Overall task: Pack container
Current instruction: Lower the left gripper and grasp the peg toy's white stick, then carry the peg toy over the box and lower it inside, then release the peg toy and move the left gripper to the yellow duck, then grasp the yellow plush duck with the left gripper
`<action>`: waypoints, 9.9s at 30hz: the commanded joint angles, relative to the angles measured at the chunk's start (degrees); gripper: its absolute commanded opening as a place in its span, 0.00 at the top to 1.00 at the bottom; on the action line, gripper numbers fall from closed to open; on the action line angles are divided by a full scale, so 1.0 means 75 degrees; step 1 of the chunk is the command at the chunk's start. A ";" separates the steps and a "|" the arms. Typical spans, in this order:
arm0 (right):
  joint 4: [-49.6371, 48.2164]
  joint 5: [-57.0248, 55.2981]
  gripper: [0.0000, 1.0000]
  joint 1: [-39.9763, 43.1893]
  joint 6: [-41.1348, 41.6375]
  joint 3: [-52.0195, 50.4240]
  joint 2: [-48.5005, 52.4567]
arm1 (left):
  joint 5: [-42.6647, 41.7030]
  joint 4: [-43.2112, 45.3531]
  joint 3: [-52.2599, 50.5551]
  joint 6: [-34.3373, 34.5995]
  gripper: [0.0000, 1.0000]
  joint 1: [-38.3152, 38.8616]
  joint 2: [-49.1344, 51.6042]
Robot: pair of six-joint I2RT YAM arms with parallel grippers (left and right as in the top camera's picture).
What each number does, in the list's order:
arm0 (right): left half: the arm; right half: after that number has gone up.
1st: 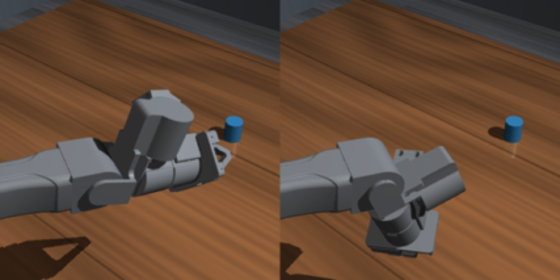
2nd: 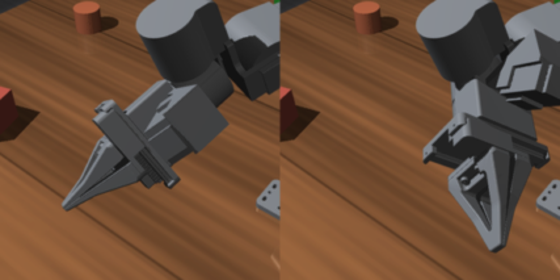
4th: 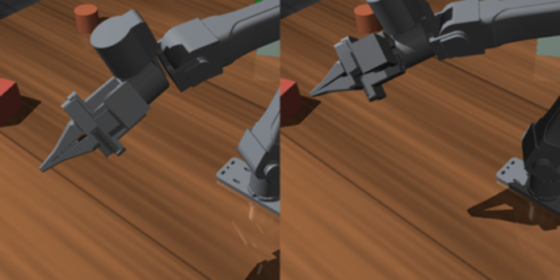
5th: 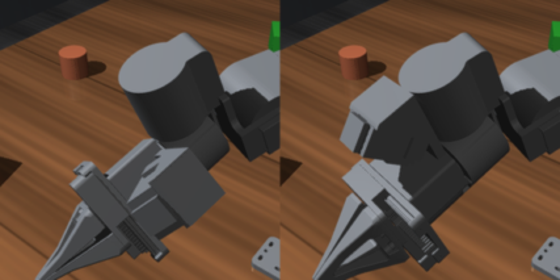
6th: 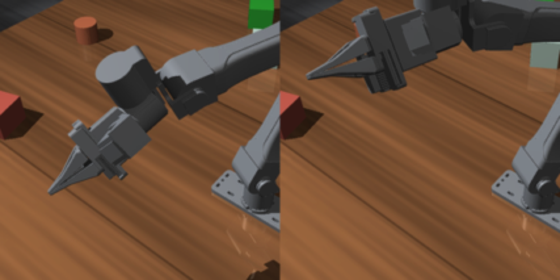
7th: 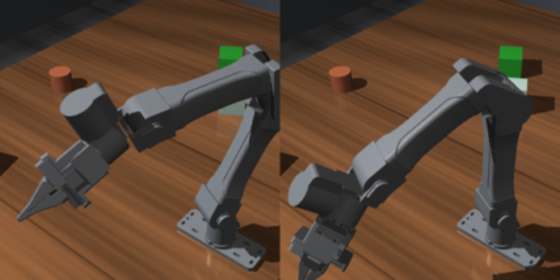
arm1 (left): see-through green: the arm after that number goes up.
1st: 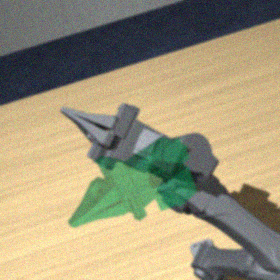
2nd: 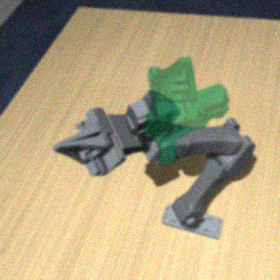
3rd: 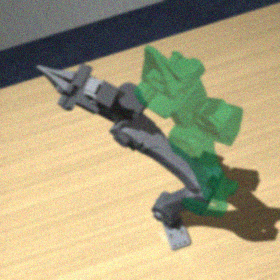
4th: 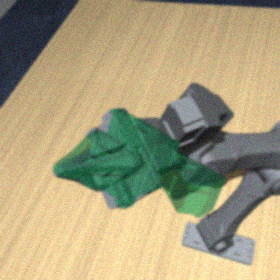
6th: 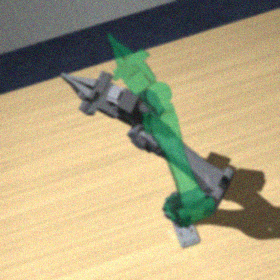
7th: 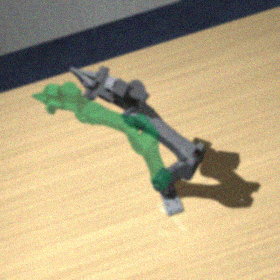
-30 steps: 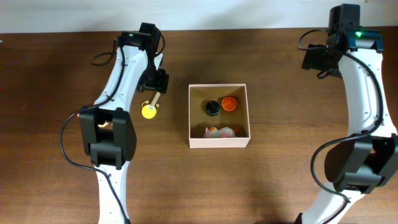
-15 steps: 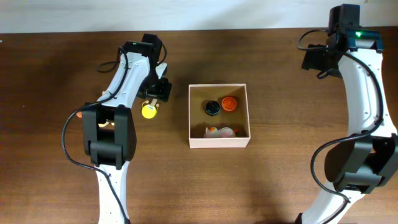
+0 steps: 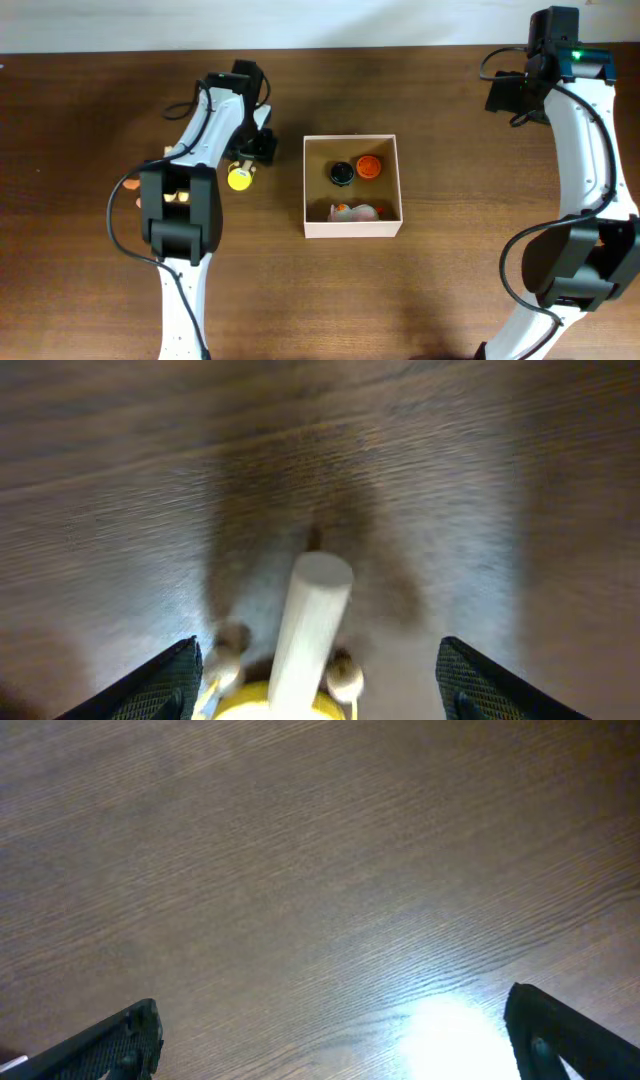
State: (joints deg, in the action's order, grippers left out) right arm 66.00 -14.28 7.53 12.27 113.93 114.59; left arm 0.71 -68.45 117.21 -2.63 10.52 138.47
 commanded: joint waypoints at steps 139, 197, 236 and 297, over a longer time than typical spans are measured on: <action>0.0000 -0.0044 0.01 0.0050 0.0119 -0.0041 0.0017 | -0.0131 -0.3765 0.7300 0.1644 0.95 0.1527 0.0662; 0.0000 -0.0044 0.01 0.0050 0.0122 -0.0041 0.0017 | 0.1661 -0.1810 0.2567 0.3337 0.98 0.3273 0.0682; 0.0000 -0.0044 0.01 0.0050 0.0122 -0.0041 0.0017 | 0.1629 -0.3226 0.5429 0.3538 0.49 0.3075 0.0676; 0.0000 -0.0041 0.01 0.0050 0.0122 -0.0041 0.0017 | 0.1617 -0.1390 0.1591 0.2311 0.32 -0.1725 0.0667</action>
State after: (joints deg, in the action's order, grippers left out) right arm 65.98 -14.31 7.53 12.27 113.93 114.59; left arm 14.26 -79.29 129.54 14.13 -2.22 143.50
